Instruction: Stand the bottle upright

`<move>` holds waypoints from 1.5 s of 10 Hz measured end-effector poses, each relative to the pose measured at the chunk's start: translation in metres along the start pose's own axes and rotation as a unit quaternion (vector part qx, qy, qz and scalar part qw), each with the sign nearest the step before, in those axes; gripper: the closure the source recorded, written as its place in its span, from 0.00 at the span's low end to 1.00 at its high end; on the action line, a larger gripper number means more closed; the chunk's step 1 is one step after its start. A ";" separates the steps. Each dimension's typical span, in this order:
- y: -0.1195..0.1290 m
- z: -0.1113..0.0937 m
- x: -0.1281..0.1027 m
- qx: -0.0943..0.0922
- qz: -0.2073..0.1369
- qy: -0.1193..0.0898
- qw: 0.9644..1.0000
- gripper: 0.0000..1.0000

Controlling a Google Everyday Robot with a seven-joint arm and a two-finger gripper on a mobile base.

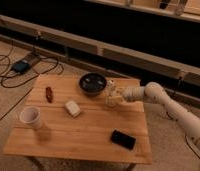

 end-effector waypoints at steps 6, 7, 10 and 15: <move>-0.003 -0.011 0.008 0.005 0.005 0.017 1.000 0.20; -0.003 -0.014 0.010 0.007 0.000 0.026 1.000 0.20; -0.007 -0.026 0.014 0.018 -0.014 0.054 0.998 0.20; -0.011 -0.037 0.011 0.030 -0.015 0.061 0.998 0.20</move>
